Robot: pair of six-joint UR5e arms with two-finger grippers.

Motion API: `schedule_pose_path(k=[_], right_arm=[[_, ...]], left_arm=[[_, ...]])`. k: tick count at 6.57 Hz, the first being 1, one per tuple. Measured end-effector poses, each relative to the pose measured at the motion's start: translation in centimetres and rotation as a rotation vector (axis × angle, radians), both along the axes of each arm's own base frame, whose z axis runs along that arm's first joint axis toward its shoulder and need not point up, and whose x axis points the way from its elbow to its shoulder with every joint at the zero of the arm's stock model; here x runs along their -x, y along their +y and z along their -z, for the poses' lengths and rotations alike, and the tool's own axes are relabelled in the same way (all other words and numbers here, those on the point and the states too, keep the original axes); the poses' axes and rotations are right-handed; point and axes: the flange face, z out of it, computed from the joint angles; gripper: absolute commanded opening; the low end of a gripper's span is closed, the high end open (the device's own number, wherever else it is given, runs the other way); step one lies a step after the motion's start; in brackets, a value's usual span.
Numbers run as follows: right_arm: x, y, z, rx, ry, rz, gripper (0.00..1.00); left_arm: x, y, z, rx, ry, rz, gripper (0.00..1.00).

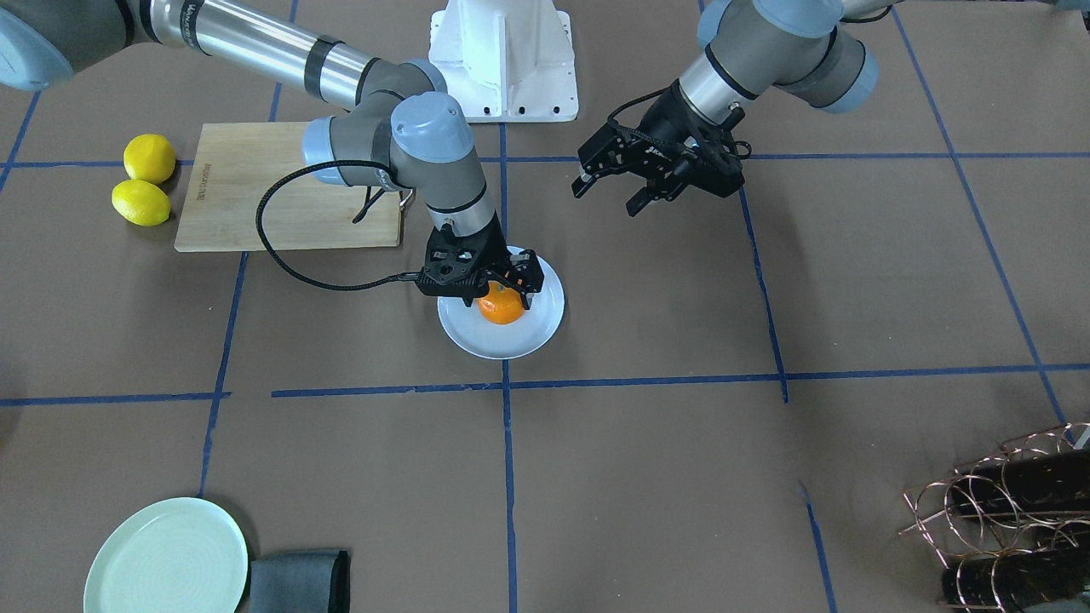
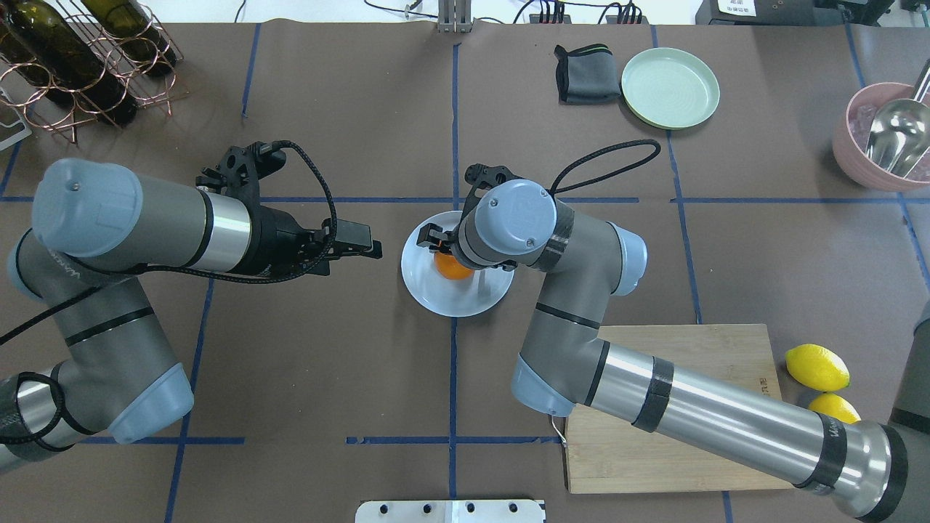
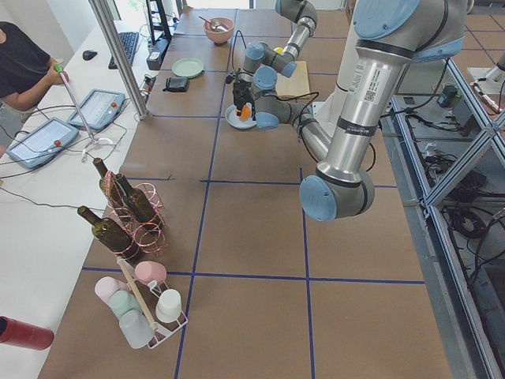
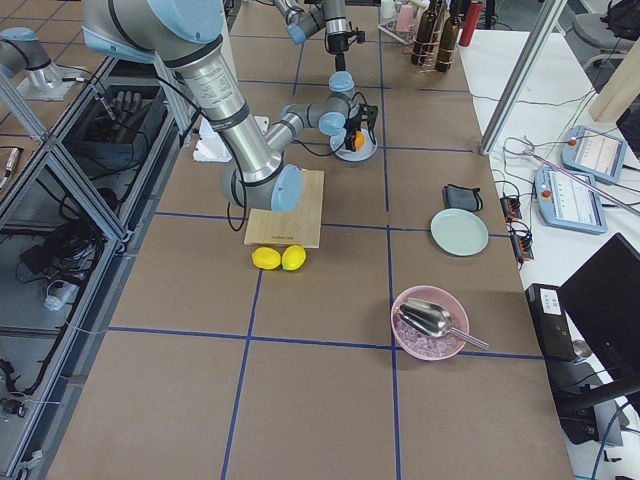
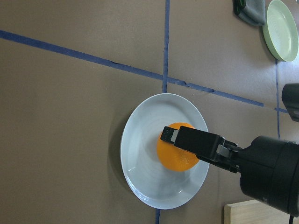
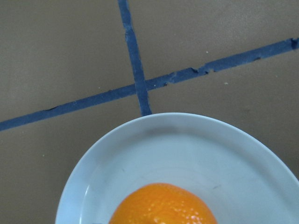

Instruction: Pick orange to plate

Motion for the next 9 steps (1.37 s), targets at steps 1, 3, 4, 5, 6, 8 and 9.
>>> schedule_pose_path(k=[1, 3, 4, 5, 6, 8, 9], right_arm=[[-1.1, -0.2, 0.4, 0.004, -0.014, 0.008, 1.00], [-10.9, -3.1, -0.1, 0.049, -0.084, 0.049, 1.00], [-18.1, -5.0, -2.7, 0.050, -0.098, 0.079, 1.00], [-25.0, -6.9, -6.7, 0.023, -0.078, 0.109, 1.00], [-32.0, -8.7, -12.0, -0.033, -0.022, 0.141, 1.00], [-44.6, -11.0, -21.0, -0.152, 0.163, 0.254, 1.00], [-50.1, -11.6, -24.0, -0.192, 0.244, 0.339, 1.00]], left_arm=[[-0.1, -0.1, -0.4, 0.009, -0.006, 0.002, 1.00], [0.7, -0.6, -3.6, 0.008, -0.069, 0.004, 1.00], [2.1, -1.7, -5.8, -0.048, -0.144, -0.007, 1.00], [5.0, -3.3, -8.3, -0.119, -0.231, -0.030, 1.00], [9.9, -5.0, -11.9, -0.201, -0.318, -0.057, 1.00], [22.1, -6.8, -20.9, -0.383, -0.462, -0.132, 1.00], [28.2, -7.0, -24.7, -0.439, -0.496, -0.155, 1.00]])
